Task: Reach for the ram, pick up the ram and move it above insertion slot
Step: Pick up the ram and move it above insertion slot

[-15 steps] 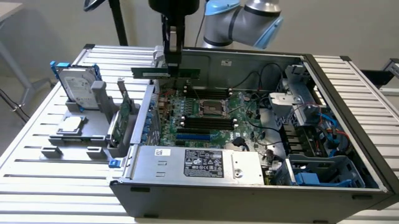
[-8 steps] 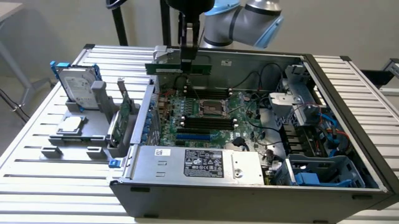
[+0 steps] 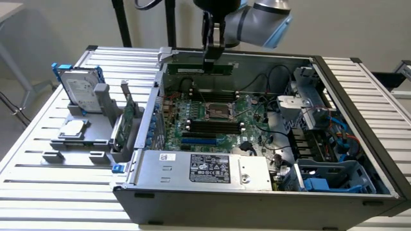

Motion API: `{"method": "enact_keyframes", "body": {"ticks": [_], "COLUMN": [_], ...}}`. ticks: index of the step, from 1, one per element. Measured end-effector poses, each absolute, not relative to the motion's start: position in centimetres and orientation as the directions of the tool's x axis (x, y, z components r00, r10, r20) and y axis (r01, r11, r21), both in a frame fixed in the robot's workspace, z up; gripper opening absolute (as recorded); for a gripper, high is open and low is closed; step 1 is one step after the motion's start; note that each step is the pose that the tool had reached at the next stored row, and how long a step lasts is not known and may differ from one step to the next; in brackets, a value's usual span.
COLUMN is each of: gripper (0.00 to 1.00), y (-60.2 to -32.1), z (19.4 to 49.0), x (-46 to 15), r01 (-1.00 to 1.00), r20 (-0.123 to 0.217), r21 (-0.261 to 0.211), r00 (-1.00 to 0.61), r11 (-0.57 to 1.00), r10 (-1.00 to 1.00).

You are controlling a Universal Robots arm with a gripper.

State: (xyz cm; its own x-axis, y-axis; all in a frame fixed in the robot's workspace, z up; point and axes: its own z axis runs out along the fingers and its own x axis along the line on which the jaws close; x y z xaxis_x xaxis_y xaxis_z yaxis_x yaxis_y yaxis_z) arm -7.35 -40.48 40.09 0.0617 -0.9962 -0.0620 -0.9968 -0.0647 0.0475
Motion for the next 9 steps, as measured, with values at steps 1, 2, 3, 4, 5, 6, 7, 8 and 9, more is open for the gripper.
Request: {"method": "enact_keyframes", "body": {"ticks": [1,2,3,4,5,6,7,8,9], "gripper": [0.13,0.13,0.13,0.13,0.13,0.13,0.13,0.13,0.13], "y": [-40.4,-40.2,-40.1,-40.0,-39.9,-39.8,-39.6,-39.5,-39.4], "z": [40.1,40.0,40.0,40.0,40.0,39.9,39.9,39.9,39.9], "x": [-6.9,-6.5,-6.1,-5.7,-5.3,-4.9,-4.6,-4.3,-4.1], "r01": [-0.997,-0.997,-0.997,-0.997,-0.997,-0.997,-0.997,-0.997,-0.997], "r20": [-0.062,-0.062,-0.062,-0.062,-0.062,-0.062,-0.062,-0.061,-0.061], "r21": [0.048,0.048,0.048,0.047,0.048,0.048,0.047,0.048,0.048], "r00": [0.062,0.062,0.062,0.062,0.062,0.062,0.061,0.061,0.06], "r11": [-0.065,-0.065,-0.065,-0.065,-0.065,-0.065,-0.064,-0.064,-0.063], "r10": [-0.996,-0.996,-0.996,-0.996,-0.996,-0.996,-0.996,-0.996,-0.996]}}
